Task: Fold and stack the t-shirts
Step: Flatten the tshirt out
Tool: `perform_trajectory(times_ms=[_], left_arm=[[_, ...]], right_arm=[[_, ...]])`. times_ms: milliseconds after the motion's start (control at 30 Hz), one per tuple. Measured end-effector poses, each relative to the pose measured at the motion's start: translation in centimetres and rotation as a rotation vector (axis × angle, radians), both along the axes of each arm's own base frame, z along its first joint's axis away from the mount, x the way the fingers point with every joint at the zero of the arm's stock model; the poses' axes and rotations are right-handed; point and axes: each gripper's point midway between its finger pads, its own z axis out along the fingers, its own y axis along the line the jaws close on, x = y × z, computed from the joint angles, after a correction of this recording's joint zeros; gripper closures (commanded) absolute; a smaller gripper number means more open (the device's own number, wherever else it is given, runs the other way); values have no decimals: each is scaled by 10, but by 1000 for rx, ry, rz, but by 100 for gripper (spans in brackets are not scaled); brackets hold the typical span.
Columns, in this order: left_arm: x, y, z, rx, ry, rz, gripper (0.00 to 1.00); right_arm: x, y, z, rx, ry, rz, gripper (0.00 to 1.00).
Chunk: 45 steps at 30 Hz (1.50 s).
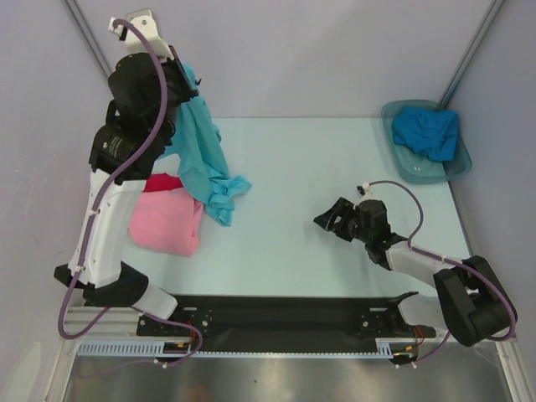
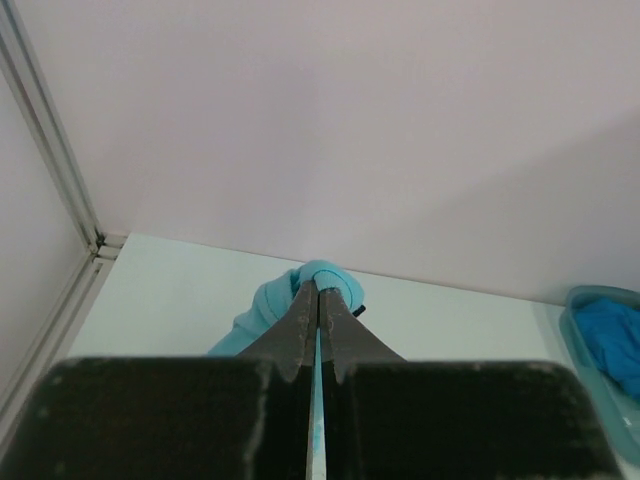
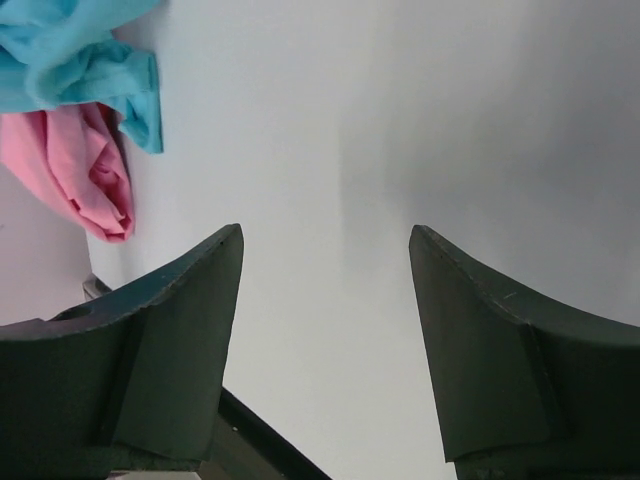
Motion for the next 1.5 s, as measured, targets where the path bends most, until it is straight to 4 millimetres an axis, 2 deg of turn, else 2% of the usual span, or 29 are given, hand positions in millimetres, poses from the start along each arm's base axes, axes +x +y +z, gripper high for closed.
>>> perform_trajectory(times_ms=[200, 333, 467, 733, 867, 933, 1033, 1167, 1333, 1500], left_arm=[[-21, -1, 10, -52, -15, -65, 100], [-34, -9, 15, -93, -17, -135, 100], [-53, -10, 25, -136, -42, -188, 100], [-98, 12, 63, -207, -154, -208, 100], [-113, 19, 74, -235, -190, -217, 100], [-113, 19, 70, -235, -185, -215, 100], [-108, 19, 55, -221, -155, -196, 100], [-93, 19, 29, -180, -100, -154, 100], [-68, 7, 11, -148, -47, -141, 100], [-60, -6, 0, -152, -29, -182, 99]], right_arm=[[11, 33, 21, 36, -53, 77, 28], [6, 48, 15, 42, -43, 113, 28], [4, 53, 7, 42, -21, 120, 28], [8, 59, 8, 66, -33, 122, 29], [5, 72, 3, 91, -26, 155, 31], [-1, 89, -3, 108, -7, 197, 32], [-13, 114, -8, 126, 8, 263, 31], [-24, 130, -2, 138, -7, 316, 31], [-20, 127, 5, 114, -32, 308, 31], [-14, 119, 28, 118, -92, 286, 31]])
